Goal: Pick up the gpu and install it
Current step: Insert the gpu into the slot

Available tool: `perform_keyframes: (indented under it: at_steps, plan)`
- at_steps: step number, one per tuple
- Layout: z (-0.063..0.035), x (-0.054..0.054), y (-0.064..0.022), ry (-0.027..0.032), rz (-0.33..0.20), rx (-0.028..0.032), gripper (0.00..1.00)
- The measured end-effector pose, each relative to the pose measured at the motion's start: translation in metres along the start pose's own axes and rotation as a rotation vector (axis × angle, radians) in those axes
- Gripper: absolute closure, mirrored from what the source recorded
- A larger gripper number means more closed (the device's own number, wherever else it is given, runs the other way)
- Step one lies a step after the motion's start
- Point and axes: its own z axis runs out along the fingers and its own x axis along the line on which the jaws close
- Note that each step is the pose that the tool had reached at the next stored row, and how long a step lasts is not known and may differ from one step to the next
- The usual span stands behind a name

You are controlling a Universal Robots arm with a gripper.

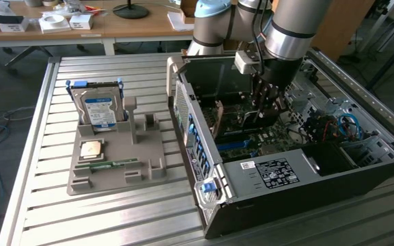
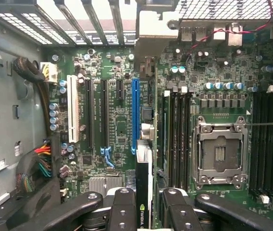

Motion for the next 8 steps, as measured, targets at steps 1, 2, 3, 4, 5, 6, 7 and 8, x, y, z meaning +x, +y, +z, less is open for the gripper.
perform_keyframes:
  at_steps: [1,2,3,4,5,6,7,8]
  plan:
    - [0.0000,0.0009,0.0000,0.0000,0.000,0.0000,0.74]
    - [0.0000,0.0019,0.0000,0.0000,0.000,0.0000,0.74]
    - [0.0000,0.0029,0.0000,0.0000,0.000,0.0000,0.74]
    - [0.0000,0.0038,-0.0001,0.0000,0.000,0.0000,0.74]
    - [0.0000,0.0047,-0.0001,0.0000,0.000,0.0000,0.74]
    - [0.0000,0.0054,-0.0001,0.0001,0.000,0.0000,0.74]
    - [0.0001,0.0059,0.0000,0.0001,0.000,0.0000,0.74]
    - [0.0003,0.0059,0.0001,-0.0001,0.000,0.0000,0.74]
